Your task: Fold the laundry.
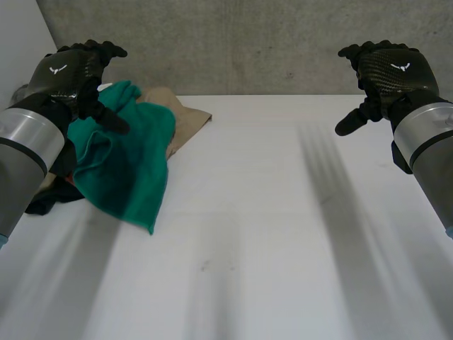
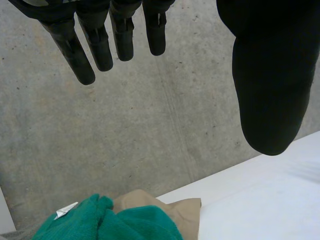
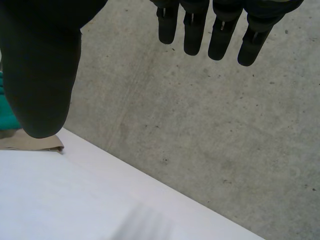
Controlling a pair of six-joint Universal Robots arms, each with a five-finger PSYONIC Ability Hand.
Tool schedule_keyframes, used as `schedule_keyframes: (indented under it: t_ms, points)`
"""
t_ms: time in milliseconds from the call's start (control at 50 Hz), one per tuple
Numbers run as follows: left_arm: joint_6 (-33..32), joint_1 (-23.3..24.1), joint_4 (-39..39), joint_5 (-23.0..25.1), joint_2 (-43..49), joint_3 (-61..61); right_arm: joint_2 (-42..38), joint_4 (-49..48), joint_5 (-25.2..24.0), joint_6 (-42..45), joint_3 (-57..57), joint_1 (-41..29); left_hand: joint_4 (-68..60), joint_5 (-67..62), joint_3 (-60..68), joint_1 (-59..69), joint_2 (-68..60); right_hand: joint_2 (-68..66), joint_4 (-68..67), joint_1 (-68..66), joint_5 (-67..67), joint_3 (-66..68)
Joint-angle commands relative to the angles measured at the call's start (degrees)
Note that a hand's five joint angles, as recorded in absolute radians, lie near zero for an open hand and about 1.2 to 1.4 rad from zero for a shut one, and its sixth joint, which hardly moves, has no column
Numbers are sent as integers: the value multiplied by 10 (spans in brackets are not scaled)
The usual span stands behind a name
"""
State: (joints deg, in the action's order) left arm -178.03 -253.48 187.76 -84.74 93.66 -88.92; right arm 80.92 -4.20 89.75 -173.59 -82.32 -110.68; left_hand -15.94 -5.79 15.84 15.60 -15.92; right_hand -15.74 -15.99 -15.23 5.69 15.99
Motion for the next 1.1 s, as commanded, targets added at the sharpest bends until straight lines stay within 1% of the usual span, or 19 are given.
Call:
schedule_keyframes:
  t_ms: [20,180,260,320,360,400,420,480,500,560,580,660,720,740,800,820,900,1000,1100]
  points:
    - [0,-2,2,1,4,1,-1,2,0,0,0,-1,42,41,-41,-39,42,57,60,52,-57,-60]
    - [-17,-3,8,2,8,4,-3,2,-1,0,0,-1,39,37,-38,-35,39,57,60,52,-57,-60]
    - [-51,-3,16,2,20,8,-4,4,-1,1,0,-1,24,22,-23,-20,23,57,60,52,-57,-60]
    - [-102,-5,37,1,47,12,-4,5,-2,3,0,-1,-23,-25,24,27,-24,57,60,52,-57,-60]
    - [-156,-11,59,0,73,16,-5,5,-3,9,0,-1,-37,-38,38,40,-37,57,60,52,-57,-60]
    - [-192,-24,75,0,95,17,-5,5,-3,14,0,-1,-37,-38,38,40,-37,57,60,52,-57,-60]
    - [-228,-37,93,0,124,22,-5,5,-3,19,0,-1,-40,-42,41,44,-40,57,60,52,-57,-60]
    - [-279,-53,119,0,170,37,-6,6,-4,29,0,-2,-71,-72,71,74,-71,57,60,52,-57,-60]
    - [-315,-61,133,-1,200,53,-7,6,-4,35,-1,-2,-81,-82,82,84,-81,57,60,52,-57,-60]
    - [-364,-72,147,0,251,82,-7,7,-4,45,-6,-2,-108,-109,108,111,-108,57,60,52,-57,-60]
    - [-393,-82,153,4,283,105,-8,6,-5,50,-12,-2,-119,-121,120,123,-119,57,60,52,-57,-60]
    - [-447,-102,157,5,349,159,-27,5,-7,55,-23,-1,-128,-129,129,131,-128,57,60,52,-57,-60]
    - [-468,-105,157,6,384,190,-47,6,-6,57,-29,-1,-176,-178,177,180,-177,57,60,52,-57,-60]
    - [-479,-105,158,6,404,208,-54,6,-5,58,-35,-2,-247,-248,247,250,-247,57,60,52,-57,-60]
    - [-487,-106,158,6,419,224,-59,5,-4,59,-43,-2,-333,-334,334,336,-333,57,60,52,-57,-60]
    - [-491,-106,160,7,426,232,-60,5,-4,62,-50,-1,-413,-414,414,416,-413,57,60,52,-57,-60]
    - [-491,-102,175,5,421,236,-60,5,-5,69,-60,8,-640,-642,641,643,-640,57,60,52,-57,-60]
    - [-483,-71,192,-3,385,227,-59,4,-8,70,-54,8,-641,-642,642,644,-641,57,60,52,-57,-60]
    - [-443,-11,192,-10,302,215,-58,4,-7,66,-42,9,-641,-642,642,644,-641,57,60,52,-57,-60]
